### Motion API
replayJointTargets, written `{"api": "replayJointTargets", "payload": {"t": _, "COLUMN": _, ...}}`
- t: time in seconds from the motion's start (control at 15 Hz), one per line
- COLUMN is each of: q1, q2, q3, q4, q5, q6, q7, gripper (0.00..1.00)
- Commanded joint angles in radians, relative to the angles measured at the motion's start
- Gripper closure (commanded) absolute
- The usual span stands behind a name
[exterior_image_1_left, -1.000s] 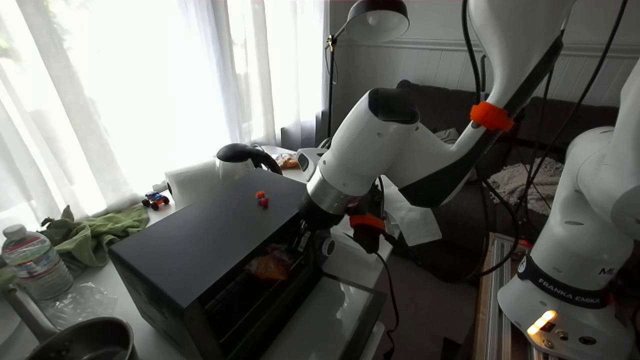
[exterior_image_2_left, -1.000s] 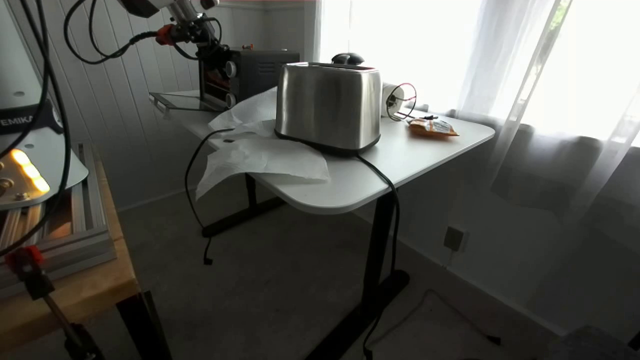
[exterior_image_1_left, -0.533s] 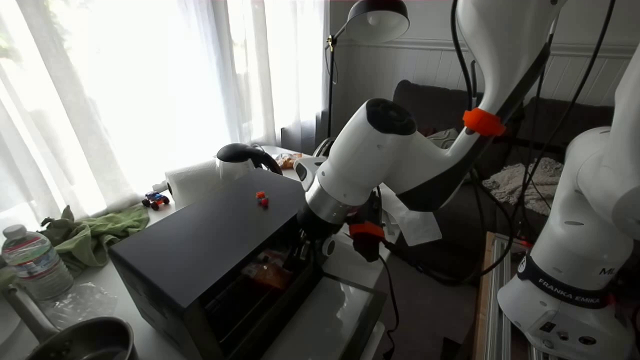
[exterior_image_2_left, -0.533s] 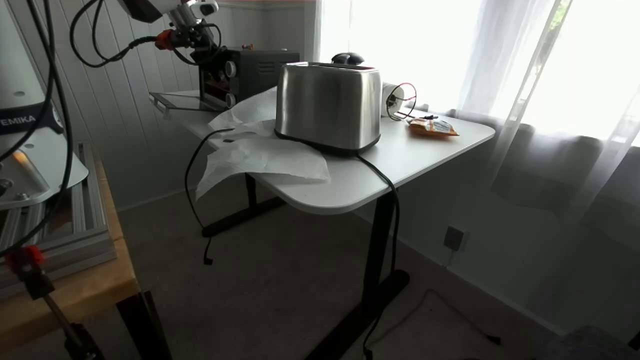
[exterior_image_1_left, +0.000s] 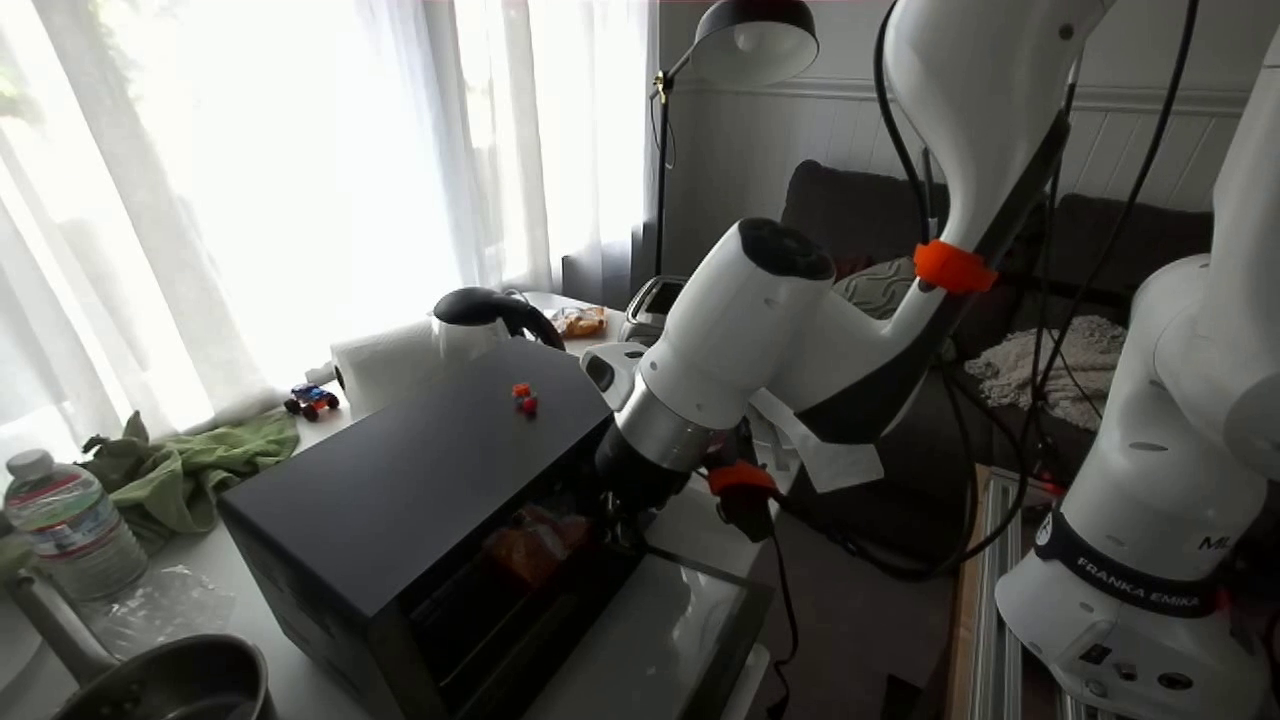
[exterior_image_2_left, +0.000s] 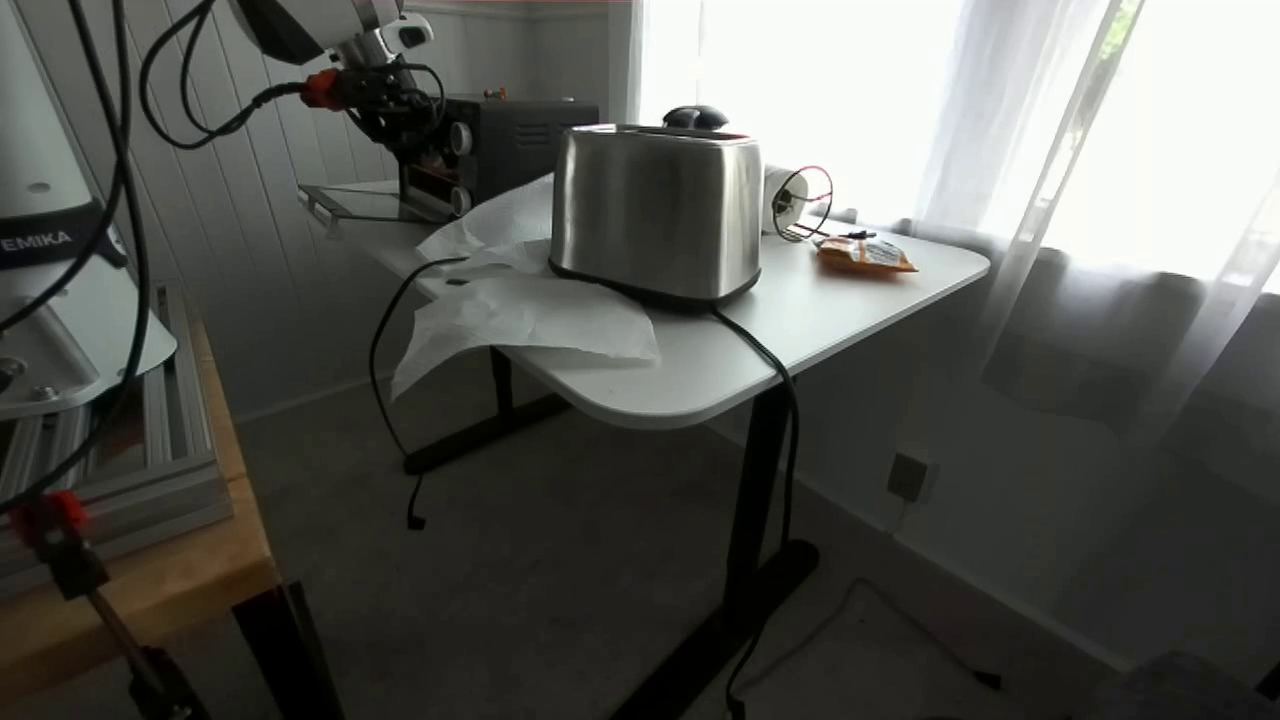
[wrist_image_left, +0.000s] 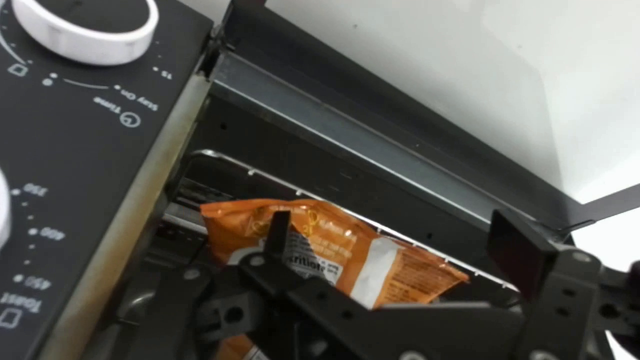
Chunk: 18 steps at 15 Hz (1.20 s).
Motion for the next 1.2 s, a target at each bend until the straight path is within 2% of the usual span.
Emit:
{"api": "replayJointTargets", "payload": {"t": 0.0, "q1": -0.025, "q2": 0.042, "q3": 0.027, "q4": -0.03, "q5": 0.049, "q6": 0.065, "q7": -0.125, "gripper": 0.0}}
{"api": "replayJointTargets", "payload": {"t": 0.27, "q1": -0.024, "q2": -0.008, "q3": 0.044, "q4": -0.052, "q5": 0.086, "q6": 0.008, "q7": -0.146, "gripper": 0.0}}
{"api": "replayJointTargets", "payload": {"t": 0.6, "q1": -0.015, "q2": -0.065, "q3": 0.043, "q4": -0.051, "q5": 0.087, "q6": 0.014, "q7": -0.135, "gripper": 0.0}}
{"api": "replayJointTargets", "payload": {"t": 0.73, "q1": -0.013, "q2": -0.077, "q3": 0.06, "q4": -0.07, "q5": 0.123, "q6": 0.011, "q7": -0.156, "gripper": 0.0}}
{"api": "replayJointTargets", "payload": {"t": 0.93, "q1": -0.01, "q2": -0.075, "q3": 0.101, "q4": -0.103, "q5": 0.22, "q6": -0.001, "q7": -0.212, "gripper": 0.0}}
{"api": "replayJointTargets", "payload": {"t": 1.13, "q1": -0.015, "q2": -0.054, "q3": 0.165, "q4": -0.136, "q5": 0.37, "q6": -0.034, "q7": -0.28, "gripper": 0.0}}
